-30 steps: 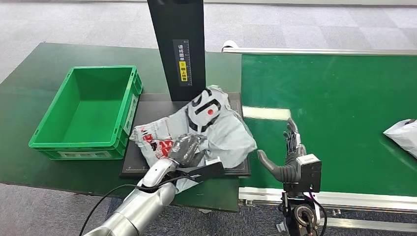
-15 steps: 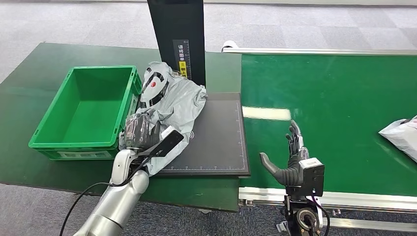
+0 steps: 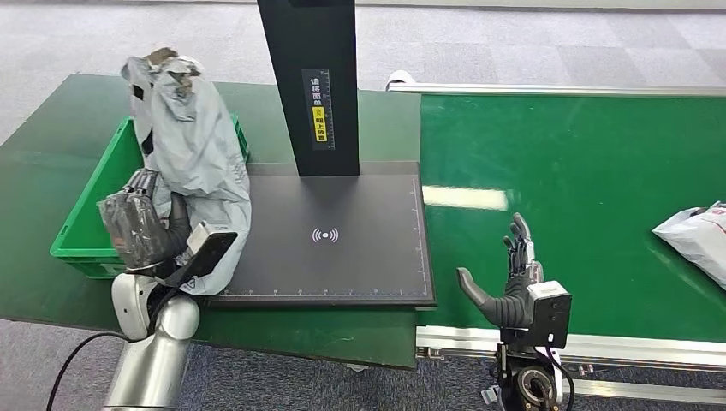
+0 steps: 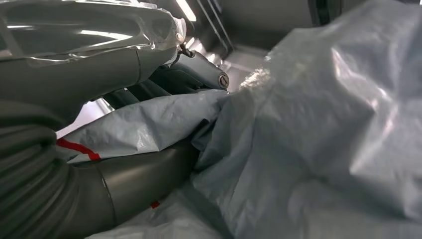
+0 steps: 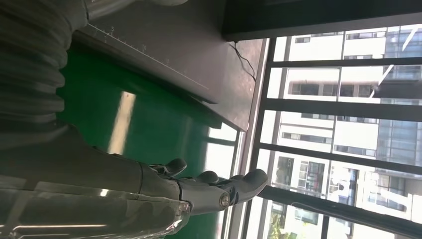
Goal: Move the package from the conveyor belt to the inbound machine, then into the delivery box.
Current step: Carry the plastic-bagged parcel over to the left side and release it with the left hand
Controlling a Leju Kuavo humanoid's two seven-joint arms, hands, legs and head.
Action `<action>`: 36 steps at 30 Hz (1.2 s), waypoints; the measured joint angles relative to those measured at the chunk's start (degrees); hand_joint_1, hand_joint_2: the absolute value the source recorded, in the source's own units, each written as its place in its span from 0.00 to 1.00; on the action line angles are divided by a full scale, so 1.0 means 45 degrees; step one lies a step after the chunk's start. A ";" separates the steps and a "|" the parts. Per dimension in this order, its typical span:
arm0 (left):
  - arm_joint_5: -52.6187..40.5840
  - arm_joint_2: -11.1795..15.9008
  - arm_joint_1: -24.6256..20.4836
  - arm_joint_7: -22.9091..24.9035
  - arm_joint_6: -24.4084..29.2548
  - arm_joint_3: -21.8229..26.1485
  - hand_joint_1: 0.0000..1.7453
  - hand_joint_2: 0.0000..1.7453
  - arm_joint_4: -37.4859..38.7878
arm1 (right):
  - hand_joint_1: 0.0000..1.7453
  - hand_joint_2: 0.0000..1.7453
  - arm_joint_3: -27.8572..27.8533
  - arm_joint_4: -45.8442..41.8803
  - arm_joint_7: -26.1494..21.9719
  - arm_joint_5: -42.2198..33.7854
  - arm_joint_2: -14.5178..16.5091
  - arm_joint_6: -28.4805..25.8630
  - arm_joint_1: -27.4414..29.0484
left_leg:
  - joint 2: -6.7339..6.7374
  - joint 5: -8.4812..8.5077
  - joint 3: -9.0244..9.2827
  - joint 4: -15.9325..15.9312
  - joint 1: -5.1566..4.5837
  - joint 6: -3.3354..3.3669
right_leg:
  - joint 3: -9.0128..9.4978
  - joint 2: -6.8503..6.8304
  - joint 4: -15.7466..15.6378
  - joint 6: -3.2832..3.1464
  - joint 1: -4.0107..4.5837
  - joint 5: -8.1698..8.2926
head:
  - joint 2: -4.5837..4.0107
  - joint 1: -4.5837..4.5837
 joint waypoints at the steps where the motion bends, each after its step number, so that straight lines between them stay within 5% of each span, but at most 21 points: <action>1: -0.0118 -0.0006 0.0030 -0.0102 0.0000 0.0169 1.00 1.00 -0.0234 | 0.00 1.00 0.0000 0.0010 -0.0018 -0.0011 0.0000 -0.0008 0.0000 | 0.0000 0.0000 0.0000 0.0000 0.0000 0.0000 | 0.0001 0.0000 0.0000 0.0000 0.0000 0.0000 | 0.0001 0.0000; 11: -0.1771 -0.0122 -0.0118 -0.0069 -0.0005 0.1714 1.00 1.00 -0.1166 | 0.00 1.00 0.0000 0.0165 -0.0157 -0.0026 0.0000 -0.0063 -0.0026 | -0.0005 0.0001 0.0000 0.0000 0.0001 -0.0001 | -0.0007 0.0000 0.0000 -0.0001 0.0001 0.0000 | 0.0001 -0.0002; 19: -0.2947 0.0715 -0.2070 0.1390 -0.0005 0.1605 1.00 1.00 0.0241 | 0.00 1.00 0.0007 0.0499 -0.0152 -0.0069 -0.0012 -0.0069 -0.0443 | -0.0005 0.0016 0.0012 0.0002 0.0001 0.0004 | 0.0008 -0.0002 0.0001 -0.0004 0.0001 0.0010 | 0.0000 -0.0001; 27: -0.2212 0.1013 -0.3085 0.0907 -0.0005 0.1498 1.00 1.00 0.0894 | 0.00 1.00 0.0006 0.0669 -0.0164 -0.0132 -0.0015 -0.0112 -0.0459 | -0.0003 0.0012 0.0006 0.0002 0.0000 0.0003 | -0.0002 -0.0001 0.0002 -0.0003 0.0001 0.0007 | 0.0001 -0.0002; 33: 0.2897 0.1066 -0.3438 -0.1020 -0.0062 0.0882 1.00 1.00 0.1229 | 0.00 1.00 0.0005 0.0747 -0.0180 -0.0242 -0.0044 -0.0262 -0.0490 | -0.0006 0.0013 0.0007 0.0003 0.0000 0.0004 | 0.0005 -0.0002 0.0002 -0.0002 0.0000 0.0007 | 0.0001 0.0000; 36: 0.3098 0.1055 -0.3373 -0.1880 -0.0030 0.0795 1.00 1.00 0.1064 | 0.00 1.00 0.0006 0.0764 -0.0236 -0.0283 -0.0072 -0.0332 -0.0384 | -0.0005 0.0013 0.0008 0.0003 0.0000 0.0004 | 0.0005 -0.0002 0.0002 -0.0002 0.0000 0.0007 | 0.0001 -0.0001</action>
